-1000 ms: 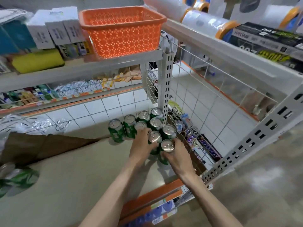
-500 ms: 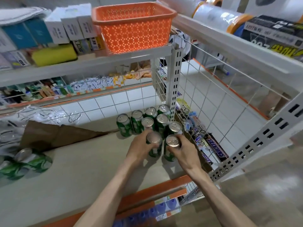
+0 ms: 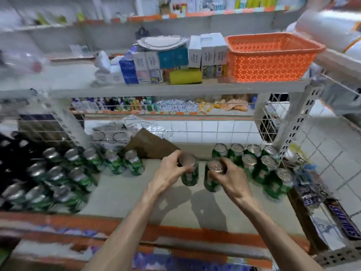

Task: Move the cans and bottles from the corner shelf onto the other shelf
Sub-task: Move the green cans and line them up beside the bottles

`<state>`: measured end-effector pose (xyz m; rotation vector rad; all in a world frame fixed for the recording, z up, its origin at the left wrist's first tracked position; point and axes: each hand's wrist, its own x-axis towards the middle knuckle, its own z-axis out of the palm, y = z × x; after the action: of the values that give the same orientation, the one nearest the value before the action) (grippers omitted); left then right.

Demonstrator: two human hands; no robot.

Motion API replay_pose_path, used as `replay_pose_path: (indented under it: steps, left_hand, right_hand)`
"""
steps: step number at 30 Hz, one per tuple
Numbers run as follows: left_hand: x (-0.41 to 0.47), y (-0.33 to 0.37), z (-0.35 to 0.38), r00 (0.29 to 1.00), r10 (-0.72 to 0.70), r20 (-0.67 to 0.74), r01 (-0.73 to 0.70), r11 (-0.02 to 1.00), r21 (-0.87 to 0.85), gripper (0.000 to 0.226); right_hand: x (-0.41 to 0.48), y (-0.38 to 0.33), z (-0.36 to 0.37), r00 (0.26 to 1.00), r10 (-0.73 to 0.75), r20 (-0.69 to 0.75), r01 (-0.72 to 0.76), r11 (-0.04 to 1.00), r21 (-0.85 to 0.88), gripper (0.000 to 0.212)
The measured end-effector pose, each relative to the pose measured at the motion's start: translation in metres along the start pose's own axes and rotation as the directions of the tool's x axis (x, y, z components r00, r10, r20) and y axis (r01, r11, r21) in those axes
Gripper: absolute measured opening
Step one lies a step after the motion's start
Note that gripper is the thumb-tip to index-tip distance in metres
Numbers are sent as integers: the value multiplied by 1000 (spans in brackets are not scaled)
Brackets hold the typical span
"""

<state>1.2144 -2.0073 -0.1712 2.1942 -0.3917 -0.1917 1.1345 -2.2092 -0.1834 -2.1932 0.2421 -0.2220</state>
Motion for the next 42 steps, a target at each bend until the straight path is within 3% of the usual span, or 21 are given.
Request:
replay_pose_path:
  steps: [3,8,18,26,37,42]
  left_hand:
    - [-18,-37,-45,993,-60,-99,63,998,25,63]
    - [-42,-99,-110,974,-135,-183,149,987,60,57]
    - [-41,-195,-201,986,-113,-119,122,990,70,53]
    - [-30,-235,-219,990,-140,-15,140,990,-10,55]
    - [-17,-270,-212,990,-111,82,112,994,-4,63]
    - [-16,-275,-213,990,-103,97,107,994,-34,61]
  right_hand:
    - [9,-32,43,997,-58,48,60,997,-40,41]
    - [13,-78,119,990,-112,87,117,991,-67,45]
    - [19,-140,226,989,-71,133,67,997,32,38]
    - [22,-149,268,988,-51,144,54,998,-21,52]
    - [33,-133,290,978,-21,208,22,1000,-2,38]
    - [33,-132,297,968,-24,252,33,999,-30,42]
